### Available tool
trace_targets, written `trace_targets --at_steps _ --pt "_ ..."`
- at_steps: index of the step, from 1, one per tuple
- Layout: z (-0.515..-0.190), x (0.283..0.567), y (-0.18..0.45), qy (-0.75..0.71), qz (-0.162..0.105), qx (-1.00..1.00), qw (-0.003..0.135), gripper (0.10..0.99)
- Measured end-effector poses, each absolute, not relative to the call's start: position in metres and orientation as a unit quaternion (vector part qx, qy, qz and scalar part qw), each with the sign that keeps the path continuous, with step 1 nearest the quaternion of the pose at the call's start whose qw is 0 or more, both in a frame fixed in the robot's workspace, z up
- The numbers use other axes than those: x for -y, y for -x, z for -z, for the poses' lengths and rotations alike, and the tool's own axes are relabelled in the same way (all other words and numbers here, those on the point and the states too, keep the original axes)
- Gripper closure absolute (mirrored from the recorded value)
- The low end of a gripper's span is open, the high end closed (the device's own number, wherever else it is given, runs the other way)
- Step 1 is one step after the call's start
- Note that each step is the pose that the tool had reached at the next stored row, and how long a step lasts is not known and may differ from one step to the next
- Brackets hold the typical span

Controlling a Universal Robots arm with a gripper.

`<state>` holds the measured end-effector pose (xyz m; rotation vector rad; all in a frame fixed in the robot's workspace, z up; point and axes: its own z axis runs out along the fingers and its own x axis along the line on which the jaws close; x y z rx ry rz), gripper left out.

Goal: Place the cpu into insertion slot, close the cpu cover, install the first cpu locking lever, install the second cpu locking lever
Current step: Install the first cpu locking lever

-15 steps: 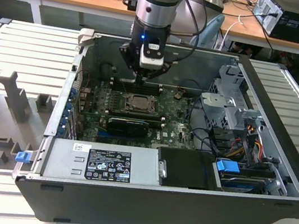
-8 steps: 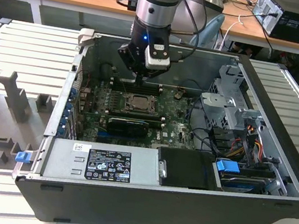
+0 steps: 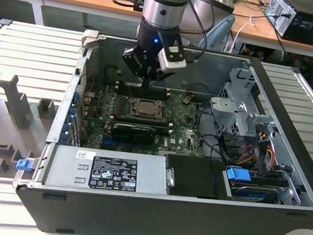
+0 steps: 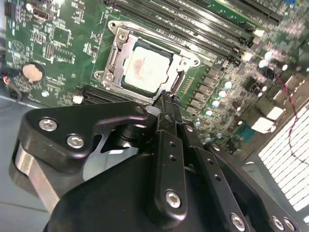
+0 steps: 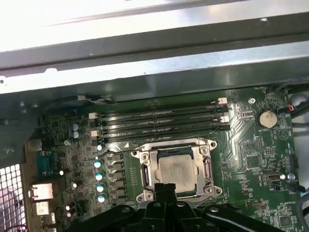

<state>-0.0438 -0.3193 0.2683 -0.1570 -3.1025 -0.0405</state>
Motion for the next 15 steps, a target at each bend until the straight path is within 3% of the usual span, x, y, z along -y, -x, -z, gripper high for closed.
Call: trace_targets --at_steps 12,15 --pt "-0.2683 0.3193 0.0438 -0.046 0.011 0.999 0.018 0.98" --pt "-0.2683 0.3193 0.0443 -0.048 0.017 0.999 0.001 0.98"
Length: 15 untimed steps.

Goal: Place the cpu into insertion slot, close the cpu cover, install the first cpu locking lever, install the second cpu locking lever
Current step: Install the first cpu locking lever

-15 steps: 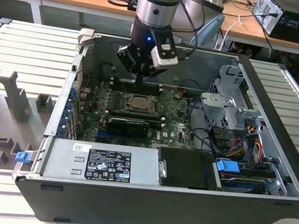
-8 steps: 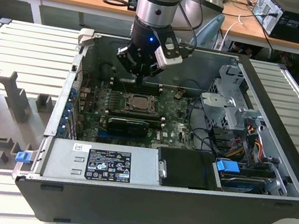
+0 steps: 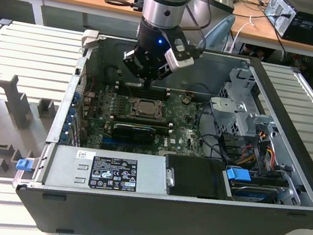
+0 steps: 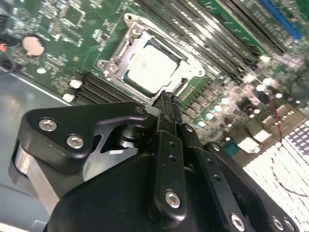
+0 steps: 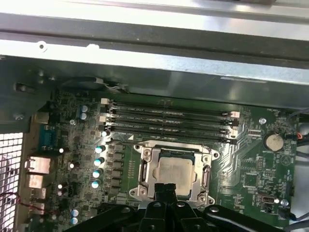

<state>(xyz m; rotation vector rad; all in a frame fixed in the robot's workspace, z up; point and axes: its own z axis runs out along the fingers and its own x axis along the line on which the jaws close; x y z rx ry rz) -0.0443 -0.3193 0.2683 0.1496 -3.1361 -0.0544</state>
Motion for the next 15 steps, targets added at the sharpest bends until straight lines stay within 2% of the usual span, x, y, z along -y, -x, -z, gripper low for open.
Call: trace_targets --at_steps 2,4,6,15 --pt "-0.268 0.319 0.045 -0.048 0.028 0.998 -0.015 0.98" --pt "-0.268 0.319 0.045 -0.048 0.046 0.998 -0.022 0.98" --pt "-0.268 0.319 0.045 -0.048 0.046 0.997 -0.028 0.98" --pt "-0.268 0.319 0.074 -0.048 0.048 0.997 -0.032 0.98"
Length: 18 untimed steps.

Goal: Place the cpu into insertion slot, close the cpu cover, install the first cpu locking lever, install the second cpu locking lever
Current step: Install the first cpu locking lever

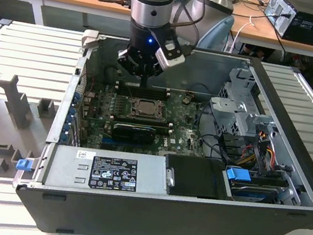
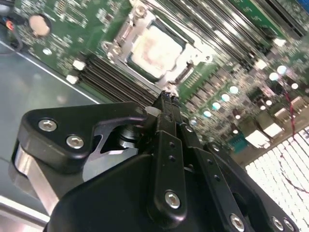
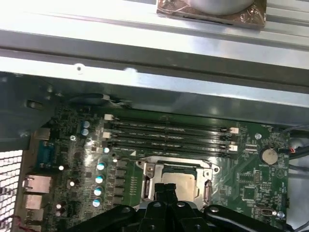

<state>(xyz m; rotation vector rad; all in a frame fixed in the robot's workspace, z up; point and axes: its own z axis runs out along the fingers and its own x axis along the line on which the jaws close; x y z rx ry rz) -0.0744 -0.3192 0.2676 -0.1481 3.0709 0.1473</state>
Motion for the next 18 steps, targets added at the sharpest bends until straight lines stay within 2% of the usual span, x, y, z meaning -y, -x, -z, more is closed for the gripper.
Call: trace_targets --at_steps 3,4,5,6,7,18 --pt "-0.267 0.319 0.082 0.048 -0.048 -0.997 0.032 0.98" --pt "-0.267 0.319 0.082 0.046 -0.048 -0.997 0.027 0.98" --pt "-0.267 0.319 0.082 0.043 -0.049 -0.998 0.014 0.98" --pt "-0.267 0.319 0.082 0.041 -0.049 -0.998 0.007 0.98" --pt "-0.267 0.319 0.082 0.039 -0.049 -0.998 0.004 0.98" --pt "-0.263 0.311 0.116 0.035 -0.049 -0.998 0.003 0.98"
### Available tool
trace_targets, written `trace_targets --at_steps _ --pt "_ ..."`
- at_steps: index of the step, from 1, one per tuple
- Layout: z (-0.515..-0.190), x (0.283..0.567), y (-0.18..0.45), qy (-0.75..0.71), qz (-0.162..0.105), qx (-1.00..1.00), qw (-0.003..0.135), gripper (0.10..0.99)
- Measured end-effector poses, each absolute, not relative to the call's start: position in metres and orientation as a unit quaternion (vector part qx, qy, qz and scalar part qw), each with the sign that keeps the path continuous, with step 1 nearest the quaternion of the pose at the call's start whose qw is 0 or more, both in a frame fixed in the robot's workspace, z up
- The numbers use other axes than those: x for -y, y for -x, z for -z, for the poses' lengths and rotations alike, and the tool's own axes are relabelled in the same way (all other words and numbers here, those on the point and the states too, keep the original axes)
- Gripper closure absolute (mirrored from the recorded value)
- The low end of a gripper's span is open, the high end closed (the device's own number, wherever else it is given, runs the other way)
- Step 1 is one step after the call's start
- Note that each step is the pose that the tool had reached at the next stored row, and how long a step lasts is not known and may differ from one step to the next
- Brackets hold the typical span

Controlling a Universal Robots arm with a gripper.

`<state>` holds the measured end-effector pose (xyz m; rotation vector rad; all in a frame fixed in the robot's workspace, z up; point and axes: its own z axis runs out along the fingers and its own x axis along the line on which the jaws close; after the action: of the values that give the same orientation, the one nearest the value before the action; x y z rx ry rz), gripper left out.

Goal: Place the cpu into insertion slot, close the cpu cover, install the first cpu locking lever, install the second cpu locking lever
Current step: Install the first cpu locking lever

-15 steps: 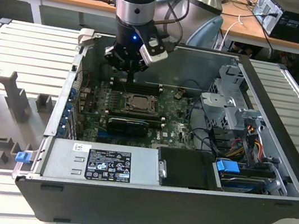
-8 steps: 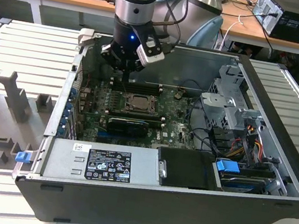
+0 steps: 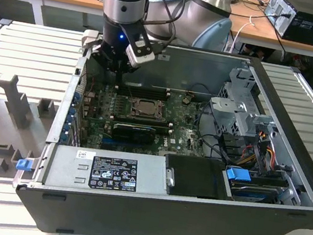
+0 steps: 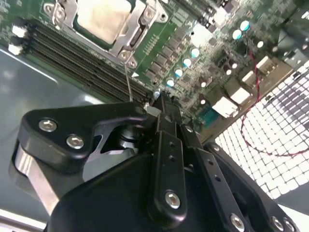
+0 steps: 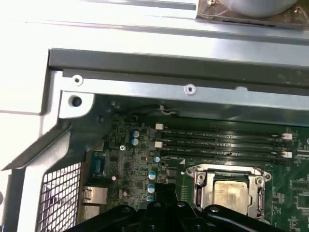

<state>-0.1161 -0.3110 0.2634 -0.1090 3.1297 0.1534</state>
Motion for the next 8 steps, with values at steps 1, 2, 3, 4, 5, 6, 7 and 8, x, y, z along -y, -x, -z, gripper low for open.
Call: trace_targets --at_steps 1,2,3,4,5,6,7,8 --pt "-0.2628 0.309 0.1161 0.035 -0.049 -0.998 0.003 0.98" --pt "-0.2623 0.3074 0.1161 0.034 -0.049 -0.998 0.003 0.98" --pt "-0.2616 0.306 0.1161 0.033 -0.049 -0.998 0.003 0.98" --pt "-0.2609 0.3051 0.1161 0.032 -0.049 -0.998 0.003 0.98" --pt "-0.2603 0.3043 0.1161 0.03 -0.049 -0.998 0.003 0.98" --pt "-0.2597 0.3034 0.1161 0.028 -0.049 -0.998 0.003 0.98" --pt "-0.2591 0.302 0.1161 0.027 -0.049 -0.998 0.004 0.98" --pt "-0.2588 0.3009 0.1159 0.026 -0.049 -0.998 0.004 0.98"
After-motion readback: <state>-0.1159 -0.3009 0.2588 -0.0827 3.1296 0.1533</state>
